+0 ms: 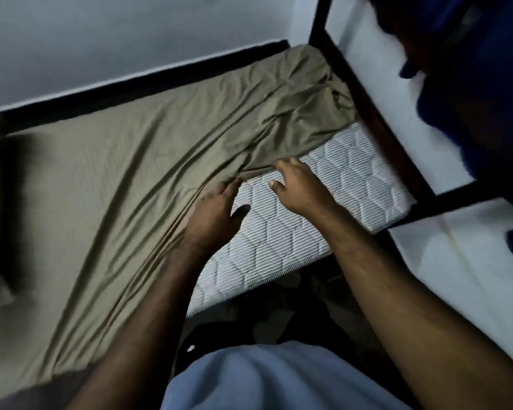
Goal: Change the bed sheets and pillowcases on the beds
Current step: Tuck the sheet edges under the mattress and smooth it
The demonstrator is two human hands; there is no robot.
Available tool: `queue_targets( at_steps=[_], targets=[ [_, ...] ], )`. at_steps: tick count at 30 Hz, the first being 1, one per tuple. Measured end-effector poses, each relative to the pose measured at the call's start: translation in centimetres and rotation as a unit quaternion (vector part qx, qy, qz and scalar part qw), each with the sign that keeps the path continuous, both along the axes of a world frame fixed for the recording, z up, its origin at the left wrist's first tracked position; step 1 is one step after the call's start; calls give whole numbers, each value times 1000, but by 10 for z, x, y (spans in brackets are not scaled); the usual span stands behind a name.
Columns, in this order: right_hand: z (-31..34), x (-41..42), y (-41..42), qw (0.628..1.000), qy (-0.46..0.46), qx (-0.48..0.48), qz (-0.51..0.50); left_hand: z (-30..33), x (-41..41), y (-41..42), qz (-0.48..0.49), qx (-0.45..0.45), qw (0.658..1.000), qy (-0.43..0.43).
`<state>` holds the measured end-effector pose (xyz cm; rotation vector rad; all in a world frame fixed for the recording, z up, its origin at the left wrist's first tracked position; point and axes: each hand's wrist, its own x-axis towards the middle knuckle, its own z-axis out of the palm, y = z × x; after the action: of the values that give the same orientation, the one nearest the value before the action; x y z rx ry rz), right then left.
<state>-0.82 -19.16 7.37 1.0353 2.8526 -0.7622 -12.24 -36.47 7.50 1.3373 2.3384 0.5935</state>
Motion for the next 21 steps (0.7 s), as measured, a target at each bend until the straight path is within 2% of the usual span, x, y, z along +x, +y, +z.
queue_targets(
  at_steps=[5, 9, 13, 17, 19, 21],
  targets=[
    [-84, -46, 43, 994, -33, -58, 82, -66, 14, 18, 159, -2, 984, -75],
    [-163, -80, 58, 985, -58, -100, 127, -125, 20, 28, 232, -9, 965, -120],
    [-243, -116, 62, 977, -79, -127, 152, -185, 13, 35, 239, -16, 957, -165],
    [-314, -150, 60, 983, -5, -142, 118, -226, -6, 32, 242, 13, 955, -173],
    [-348, -169, 60, 979, 17, -156, 131, -246, -15, 28, 247, 8, 956, -161],
    [-377, -187, 61, 977, -8, -111, 179, -263, -22, 21, 258, -3, 953, -159]
  ],
)
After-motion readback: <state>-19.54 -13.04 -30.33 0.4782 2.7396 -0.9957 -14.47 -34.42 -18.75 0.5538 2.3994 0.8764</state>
